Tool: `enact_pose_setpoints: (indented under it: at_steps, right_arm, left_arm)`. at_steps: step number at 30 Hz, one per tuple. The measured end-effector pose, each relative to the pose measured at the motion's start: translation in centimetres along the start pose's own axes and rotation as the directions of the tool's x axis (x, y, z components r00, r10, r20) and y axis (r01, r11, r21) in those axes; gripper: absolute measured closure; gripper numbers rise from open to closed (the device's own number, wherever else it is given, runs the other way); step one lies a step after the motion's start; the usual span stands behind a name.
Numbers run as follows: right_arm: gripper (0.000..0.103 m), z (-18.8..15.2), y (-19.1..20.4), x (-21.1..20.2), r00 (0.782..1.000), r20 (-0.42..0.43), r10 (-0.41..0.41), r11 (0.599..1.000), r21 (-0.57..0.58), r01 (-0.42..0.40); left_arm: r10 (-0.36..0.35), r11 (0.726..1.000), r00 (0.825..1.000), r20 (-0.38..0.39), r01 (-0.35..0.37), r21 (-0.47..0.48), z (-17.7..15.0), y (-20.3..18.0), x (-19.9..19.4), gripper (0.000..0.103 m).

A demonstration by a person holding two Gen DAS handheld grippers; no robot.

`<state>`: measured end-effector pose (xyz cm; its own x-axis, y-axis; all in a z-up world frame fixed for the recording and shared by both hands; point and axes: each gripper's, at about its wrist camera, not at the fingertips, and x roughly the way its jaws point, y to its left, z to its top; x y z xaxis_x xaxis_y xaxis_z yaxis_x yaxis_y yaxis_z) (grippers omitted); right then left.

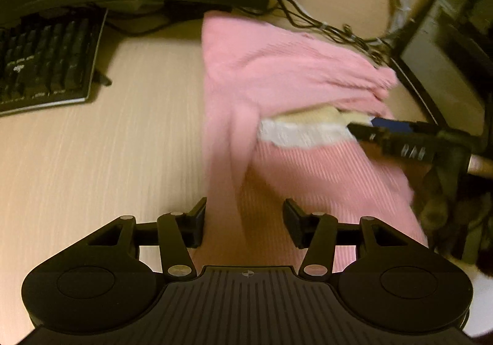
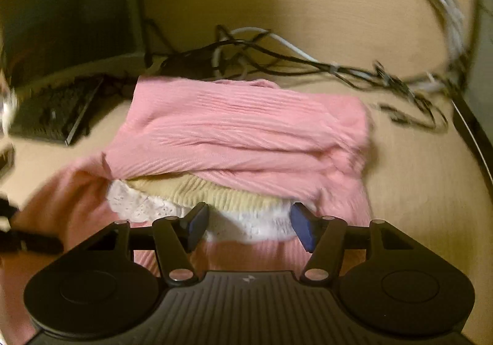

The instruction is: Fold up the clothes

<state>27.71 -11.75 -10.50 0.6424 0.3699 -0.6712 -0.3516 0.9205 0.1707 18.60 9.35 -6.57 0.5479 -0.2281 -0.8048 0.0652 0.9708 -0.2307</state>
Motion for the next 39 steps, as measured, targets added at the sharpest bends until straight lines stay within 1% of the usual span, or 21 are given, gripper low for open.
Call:
enact_pose_setpoints:
  at_steps: [5, 8, 9, 11, 12, 14, 16, 17, 18, 20, 22, 23, 25, 28, 30, 31, 33, 35, 37, 38, 39]
  right_arm:
    - [0.041, -3.4, -1.3, -6.5, 0.996, 0.025, -0.090, 0.991, 0.098, 0.087]
    - [0.037, -5.9, -1.0, -9.5, 0.985, 0.012, -0.171, 0.980, 0.109, 0.169]
    - [0.037, -6.5, -0.9, -10.1, 0.980, 0.001, -0.201, 0.974, 0.107, 0.200]
    - [0.037, -7.5, -0.5, -11.1, 0.968, -0.022, -0.251, 0.960, 0.121, 0.252]
    - [0.037, -7.8, -0.3, -11.6, 0.964, -0.025, -0.265, 0.954, 0.140, 0.266]
    - [0.037, -8.2, 0.6, -13.1, 0.956, -0.012, -0.293, 0.944, 0.153, 0.292]
    - [0.037, -8.4, 2.1, -14.5, 0.948, 0.015, -0.316, 0.943, 0.111, 0.313]
    - [0.035, -8.5, 3.0, -15.0, 0.947, 0.023, -0.320, 0.946, 0.068, 0.318]
    - [0.026, -8.8, 4.0, -15.4, 0.950, 0.016, -0.310, 0.951, 0.003, 0.310]
    - [0.023, -9.5, 5.7, -15.7, 0.957, -0.007, -0.290, 0.949, -0.127, 0.287]
    - [0.023, -10.6, 7.1, -16.1, 0.960, -0.034, -0.277, 0.934, -0.246, 0.260]
    - [0.023, -11.1, 7.3, -16.3, 0.961, -0.045, -0.273, 0.927, -0.278, 0.251]
    - [0.023, -11.3, 6.6, -16.6, 0.960, -0.059, -0.273, 0.933, -0.261, 0.249]
    - [0.027, -10.9, 3.0, -16.8, 0.962, -0.074, -0.262, 0.961, -0.108, 0.254]
    - [0.042, -10.6, 0.1, -16.5, 0.960, -0.091, -0.265, 0.963, 0.020, 0.268]
    - [0.045, -10.5, -1.3, -16.4, 0.960, -0.096, -0.264, 0.959, 0.081, 0.271]
    - [0.045, -10.7, -3.6, -16.3, 0.964, -0.085, -0.250, 0.948, 0.181, 0.262]
    - [0.045, -11.2, -4.8, -15.8, 0.967, -0.069, -0.245, 0.935, 0.246, 0.254]
    - [0.046, -11.7, -5.4, -14.7, 0.975, -0.064, -0.212, 0.933, 0.284, 0.221]
    - [0.053, -11.7, -5.4, -14.1, 0.979, -0.059, -0.196, 0.936, 0.285, 0.205]
    - [0.074, -11.5, -4.8, -13.5, 0.982, -0.048, -0.183, 0.950, 0.248, 0.189]
  left_arm:
    - [-0.061, 0.998, 0.998, -0.004, 0.061, -0.013, -2.2, 2.2, -2.0, 0.047]
    - [-0.068, 0.997, 0.998, -0.009, 0.068, 0.026, -3.2, 2.6, -2.3, 0.052]
    - [-0.067, 0.997, 0.998, -0.008, 0.068, 0.046, -3.5, 2.5, -2.4, 0.058]
    - [-0.078, 0.993, 0.997, -0.003, 0.078, 0.085, -3.6, 2.1, -2.4, 0.088]
    - [-0.090, 0.991, 0.996, 0.000, 0.090, 0.102, -3.5, 1.9, -2.4, 0.093]
    - [-0.155, 0.986, 0.988, 0.016, 0.154, 0.065, -2.5, 2.4, -3.1, 0.094]
    - [-0.224, 0.974, 0.974, 0.039, 0.223, 0.025, -1.3, 3.2, -4.2, 0.095]
    - [-0.204, 0.978, 0.978, 0.037, 0.202, 0.050, -1.2, 3.4, -4.4, 0.095]
    - [-0.184, 0.981, 0.982, 0.036, 0.181, 0.075, -1.2, 3.6, -4.5, 0.095]
    - [-0.143, 0.983, 0.989, 0.034, 0.138, 0.124, -1.1, 4.1, -4.8, 0.094]
    - [-0.089, 0.987, 0.996, -0.002, 0.088, 0.136, -2.0, 5.1, -4.3, 0.093]
    - [-0.063, 0.988, 0.998, -0.015, 0.065, 0.142, -2.6, 5.5, -4.3, 0.088]
    - [-0.032, 0.989, 0.999, -0.023, 0.035, 0.146, -4.0, 6.0, -4.8, 0.079]
    - [-0.042, 0.992, 0.999, 0.008, 0.041, 0.116, -5.0, 6.5, -6.4, 0.071]
    - [-0.090, 0.993, 0.994, 0.054, 0.086, 0.078, -4.9, 5.9, -7.6, 0.062]
    - [-0.124, 0.991, 0.989, 0.075, 0.119, 0.059, -4.7, 5.5, -8.2, 0.054]
    - [-0.188, 0.982, 0.975, 0.119, 0.186, 0.022, -4.3, 4.7, -9.1, 0.040]
    - [-0.209, 0.977, 0.970, 0.124, 0.211, -0.006, -3.6, 3.5, -8.5, 0.036]
    - [-0.202, 0.978, 0.974, 0.106, 0.206, -0.030, -3.1, 2.3, -7.6, 0.033]
    - [-0.210, 0.976, 0.972, 0.111, 0.214, -0.030, -2.9, 1.8, -7.3, 0.027]
    - [-0.220, 0.974, 0.968, 0.121, 0.225, -0.029, -2.6, 1.4, -6.8, 0.023]
